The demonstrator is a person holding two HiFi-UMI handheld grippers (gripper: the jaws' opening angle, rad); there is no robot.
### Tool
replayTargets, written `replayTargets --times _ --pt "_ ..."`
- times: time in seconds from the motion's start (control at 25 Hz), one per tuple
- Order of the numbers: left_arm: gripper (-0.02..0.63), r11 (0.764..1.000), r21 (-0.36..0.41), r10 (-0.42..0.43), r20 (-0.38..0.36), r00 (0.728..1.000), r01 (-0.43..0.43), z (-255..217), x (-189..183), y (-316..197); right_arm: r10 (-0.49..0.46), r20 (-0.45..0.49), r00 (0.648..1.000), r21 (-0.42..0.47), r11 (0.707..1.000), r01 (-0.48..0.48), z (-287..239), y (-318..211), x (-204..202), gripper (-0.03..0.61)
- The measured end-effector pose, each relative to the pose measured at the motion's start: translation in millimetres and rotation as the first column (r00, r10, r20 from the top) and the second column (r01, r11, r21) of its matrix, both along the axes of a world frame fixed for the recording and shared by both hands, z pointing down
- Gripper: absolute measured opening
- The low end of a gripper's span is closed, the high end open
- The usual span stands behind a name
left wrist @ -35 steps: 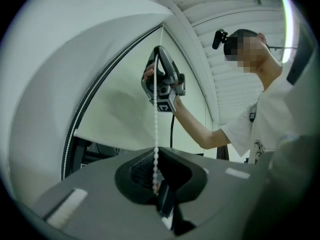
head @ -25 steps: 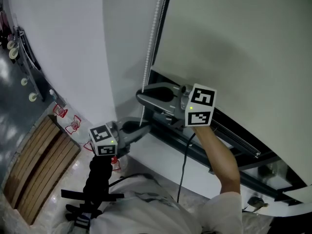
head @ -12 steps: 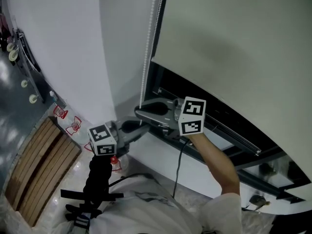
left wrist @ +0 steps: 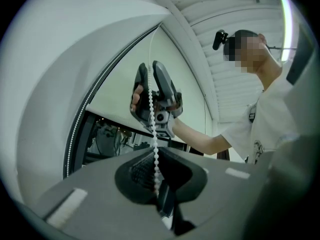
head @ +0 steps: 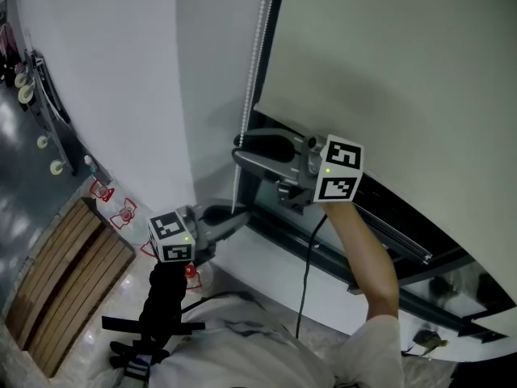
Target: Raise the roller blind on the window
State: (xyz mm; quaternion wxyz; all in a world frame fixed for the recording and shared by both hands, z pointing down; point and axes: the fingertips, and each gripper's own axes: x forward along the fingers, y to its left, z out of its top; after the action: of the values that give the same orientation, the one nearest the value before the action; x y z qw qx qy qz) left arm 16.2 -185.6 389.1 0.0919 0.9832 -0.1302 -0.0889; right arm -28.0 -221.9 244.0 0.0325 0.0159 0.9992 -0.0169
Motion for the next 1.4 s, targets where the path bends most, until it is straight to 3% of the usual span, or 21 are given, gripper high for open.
replayTargets --times 0.52,0.72,1.08,1.4 --pt "-0.002 1.000 -0.009 0.015 0.012 1.000 -0.015 -4.8 2.5 -4.2 -0.018 0.099 0.995 0.183 0.983 -0.001 -147.5 -25.0 3.6 0.098" --pt "-0.002 1.000 -0.001 0.010 0.010 1.000 -0.010 17.6 -1.0 5.9 -0.024 0.102 0.994 0.259 0.966 -0.003 -162.4 -10.3 -1.2 0.098" --pt "-0.002 1.000 -0.001 0.004 0.007 1.000 -0.004 3.0 0.1 3.1 -0.030 0.112 0.993 0.325 0.946 -0.008 -216.1 -10.3 -3.6 0.098" --pt "-0.002 1.000 -0.009 -0.003 0.007 1.000 0.003 4.3 -1.6 2.0 -0.032 0.121 0.992 0.328 0.945 -0.010 -227.0 -5.3 -1.4 0.020"
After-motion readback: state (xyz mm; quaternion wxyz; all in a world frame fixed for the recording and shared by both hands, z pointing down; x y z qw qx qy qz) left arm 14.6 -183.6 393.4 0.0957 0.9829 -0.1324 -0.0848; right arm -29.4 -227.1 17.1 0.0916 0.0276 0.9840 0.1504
